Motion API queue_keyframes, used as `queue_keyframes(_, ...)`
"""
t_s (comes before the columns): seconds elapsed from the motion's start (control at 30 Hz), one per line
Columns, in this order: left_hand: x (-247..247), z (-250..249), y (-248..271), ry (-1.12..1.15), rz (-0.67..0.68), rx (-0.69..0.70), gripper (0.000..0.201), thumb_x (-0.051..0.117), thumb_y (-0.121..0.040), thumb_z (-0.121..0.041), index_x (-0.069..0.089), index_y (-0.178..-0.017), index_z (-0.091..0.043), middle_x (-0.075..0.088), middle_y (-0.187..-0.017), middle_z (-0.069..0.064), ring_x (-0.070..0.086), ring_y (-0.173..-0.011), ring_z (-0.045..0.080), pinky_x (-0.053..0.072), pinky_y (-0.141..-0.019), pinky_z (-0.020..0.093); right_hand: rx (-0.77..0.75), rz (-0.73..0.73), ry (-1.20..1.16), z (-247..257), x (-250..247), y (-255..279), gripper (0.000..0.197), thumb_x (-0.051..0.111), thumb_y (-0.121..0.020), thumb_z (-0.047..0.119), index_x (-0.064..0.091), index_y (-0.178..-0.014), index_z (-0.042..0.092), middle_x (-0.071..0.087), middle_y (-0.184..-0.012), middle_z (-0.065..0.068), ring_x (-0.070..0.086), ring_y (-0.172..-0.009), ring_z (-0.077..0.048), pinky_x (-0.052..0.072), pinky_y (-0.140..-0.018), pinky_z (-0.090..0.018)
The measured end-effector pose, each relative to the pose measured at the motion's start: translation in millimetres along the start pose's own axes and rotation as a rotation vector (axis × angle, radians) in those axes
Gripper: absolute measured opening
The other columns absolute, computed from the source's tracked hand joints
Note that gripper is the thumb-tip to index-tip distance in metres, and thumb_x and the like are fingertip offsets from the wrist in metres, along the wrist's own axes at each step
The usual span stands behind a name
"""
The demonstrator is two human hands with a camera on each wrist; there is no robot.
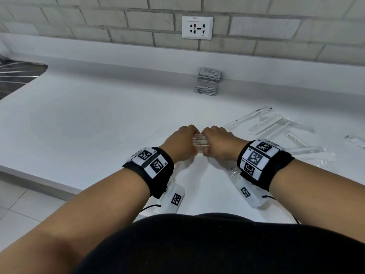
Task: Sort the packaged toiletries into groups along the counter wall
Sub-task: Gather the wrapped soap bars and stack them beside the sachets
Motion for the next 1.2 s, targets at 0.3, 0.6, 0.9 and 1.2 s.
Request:
queue_keyframes(0.3, -22.9, -2.1, -0.2, 0.109, 0.064, -0.004, 0.061, 0.076, -0.077, -0.019, 0.041, -0.126, -0.019, 0.059, -0.114, 0.002, 0.057, -0.089, 0.019, 0.044, -0.072, 0.026, -0.148, -0.033, -0.209, 11.6, -36.1, 7.5, 0.060, 0.063, -0.085, 0.024, 0.041, -0.141, 0.020, 0.057, -0.122, -0.001, 0.053, -0.111, -0.020, 0.042, -0.090, -0.031)
queue_keyframes(0.6, -64.4, -32.0, -51.6, 0.874, 0.038, -0.081, 0.063, 0.076, -0.080, -0.021, 0.042, -0.133, -0.016, 0.066, -0.104, 0.001, 0.062, -0.094, 0.016, 0.049, -0.084, 0.027, 0.103, -0.286, -0.783, -60.1, -104.1, -6.4, 0.033, 0.063, -0.084, 0.029, 0.059, -0.116, 0.023, 0.065, -0.095, 0.006, 0.062, -0.083, -0.013, 0.048, -0.071, -0.027)
queue_keyframes(0.9, -10.8, -88.5, -134.9, 1.209, 0.072, -0.208, 0.022, 0.065, -0.087, -0.014, 0.063, -0.105, -0.002, 0.053, -0.094, 0.014, 0.049, -0.086, 0.025, 0.046, -0.084, 0.036, 0.383, -0.312, -1.402, -137.9, -90.0, -42.2, 0.012, 0.057, -0.094, 0.019, 0.061, -0.083, 0.016, 0.058, -0.073, 0.000, 0.054, -0.064, -0.015, 0.043, -0.059, -0.028)
queue_keyframes(1.2, 3.7, -103.0, -232.3, 0.957, 0.049, -0.326, 0.037, 0.075, -0.061, -0.029, 0.068, -0.086, -0.002, 0.068, -0.088, 0.021, 0.063, -0.083, 0.027, 0.052, -0.088, 0.043, 0.666, -0.193, -1.454, -212.8, -76.8, -109.2, 0.014, 0.053, -0.091, 0.005, 0.056, -0.077, 0.008, 0.055, -0.067, -0.007, 0.052, -0.056, -0.019, 0.044, -0.052, -0.028)
Point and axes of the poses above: each hand's wrist, its own y-axis away from the middle knuckle, its own x-axis out of the palm, z = x × y, the point moved 10 cm from there along -y, towards the middle knuckle
